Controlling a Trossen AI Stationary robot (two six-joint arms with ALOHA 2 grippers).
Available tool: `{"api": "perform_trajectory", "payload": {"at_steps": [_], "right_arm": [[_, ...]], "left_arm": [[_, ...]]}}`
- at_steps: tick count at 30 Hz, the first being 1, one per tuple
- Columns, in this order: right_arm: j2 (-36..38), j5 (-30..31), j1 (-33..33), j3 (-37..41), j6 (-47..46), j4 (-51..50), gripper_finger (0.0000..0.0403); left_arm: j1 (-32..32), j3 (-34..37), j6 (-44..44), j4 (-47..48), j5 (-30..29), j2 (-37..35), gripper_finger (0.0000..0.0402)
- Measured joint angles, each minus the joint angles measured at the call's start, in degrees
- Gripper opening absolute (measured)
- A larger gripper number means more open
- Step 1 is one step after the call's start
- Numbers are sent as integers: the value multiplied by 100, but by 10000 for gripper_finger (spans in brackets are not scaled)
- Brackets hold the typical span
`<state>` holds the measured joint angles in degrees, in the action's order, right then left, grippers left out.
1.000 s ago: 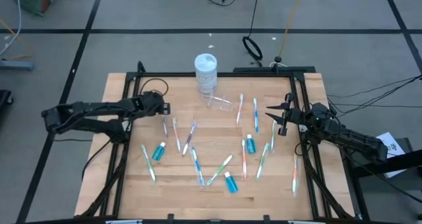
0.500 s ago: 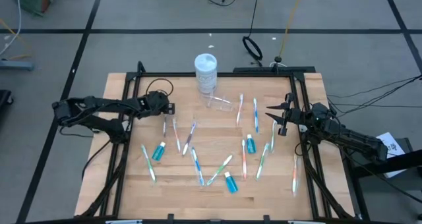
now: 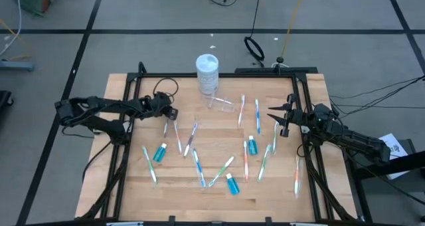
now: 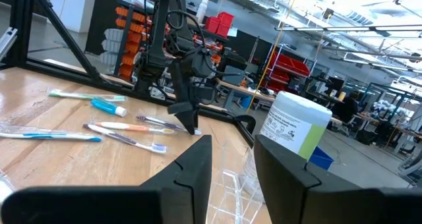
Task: Pick & Place toothbrushing station
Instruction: Put the purple toothbrush into the transparent organizer
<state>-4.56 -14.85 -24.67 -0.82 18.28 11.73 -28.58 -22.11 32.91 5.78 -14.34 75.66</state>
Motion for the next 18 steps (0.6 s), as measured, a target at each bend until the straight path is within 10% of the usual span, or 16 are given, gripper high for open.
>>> {"api": "perform_trajectory", "payload": {"at_steps": [18], "right_arm": [[0, 0, 0, 1, 0, -7, 105]], "left_arm": [[0, 2, 89, -9, -213, -2, 172]]}}
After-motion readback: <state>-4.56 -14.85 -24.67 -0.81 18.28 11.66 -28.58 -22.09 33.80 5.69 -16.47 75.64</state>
